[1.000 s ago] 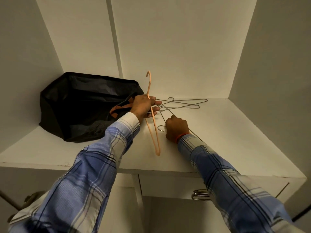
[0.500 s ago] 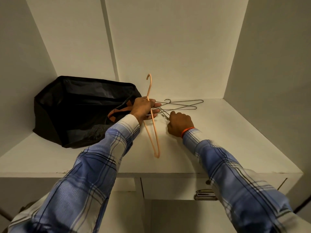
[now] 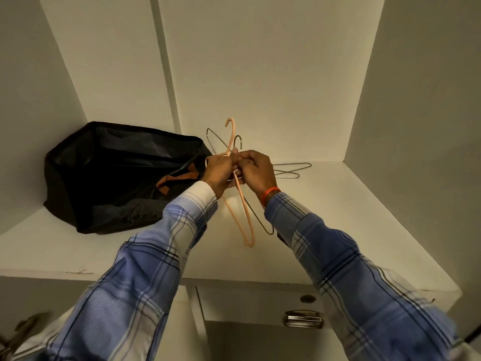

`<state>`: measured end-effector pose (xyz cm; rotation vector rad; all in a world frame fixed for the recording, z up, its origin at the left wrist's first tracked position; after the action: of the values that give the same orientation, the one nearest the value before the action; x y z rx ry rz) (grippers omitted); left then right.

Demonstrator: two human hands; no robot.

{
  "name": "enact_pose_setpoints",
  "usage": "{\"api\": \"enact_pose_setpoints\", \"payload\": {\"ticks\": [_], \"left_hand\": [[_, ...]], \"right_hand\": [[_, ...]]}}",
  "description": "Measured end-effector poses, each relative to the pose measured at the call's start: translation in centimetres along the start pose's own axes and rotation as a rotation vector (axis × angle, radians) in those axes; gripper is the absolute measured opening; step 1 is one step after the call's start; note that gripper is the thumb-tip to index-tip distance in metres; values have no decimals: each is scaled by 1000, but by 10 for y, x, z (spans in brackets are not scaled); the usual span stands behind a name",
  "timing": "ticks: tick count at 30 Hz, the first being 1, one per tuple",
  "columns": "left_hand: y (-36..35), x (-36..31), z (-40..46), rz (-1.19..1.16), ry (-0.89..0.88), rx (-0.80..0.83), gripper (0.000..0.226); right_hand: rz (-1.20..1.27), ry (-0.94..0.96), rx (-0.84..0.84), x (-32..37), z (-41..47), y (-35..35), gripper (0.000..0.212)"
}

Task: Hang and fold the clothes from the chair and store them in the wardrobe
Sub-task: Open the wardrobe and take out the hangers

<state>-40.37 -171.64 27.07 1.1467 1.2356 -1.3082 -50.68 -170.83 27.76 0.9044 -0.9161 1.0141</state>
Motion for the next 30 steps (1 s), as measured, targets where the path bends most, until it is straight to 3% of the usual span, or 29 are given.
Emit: {"api": "enact_pose_setpoints", "payload": {"ticks": [6,9,12,20,27,30], "left_hand": [[1,-5,7,40,-16,-35,29],[-1,-3,10,31,22,-82,22],[-4,0,18,-40,67,-94,21],[-13,6,44,-194,157,-21,17],[-15,12,63,-151,159,19,14],[-18,14,65,-122,152,23,14]], "right_hand": [[205,-19,211,-11,9,7,20],[270,-155,134,-37,21,20,19],[-51,-152,30,-72,42,28,13],[-842,-78,198,-118,90,8,28],[-1193,73,364,-134,117,-31,31],[-1230,109,346,-139,118,-32,27]]}}
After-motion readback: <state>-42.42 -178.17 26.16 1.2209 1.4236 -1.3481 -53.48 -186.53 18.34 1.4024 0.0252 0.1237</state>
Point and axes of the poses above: each hand's wrist, its own z-axis towards the middle knuckle, its own y-axis out of the back of the hand, x = y × z, the point moved 7 cm from there along z, towards the middle knuckle, and after that the axes turned 2 degrees about -y, right-handed, at the moved point
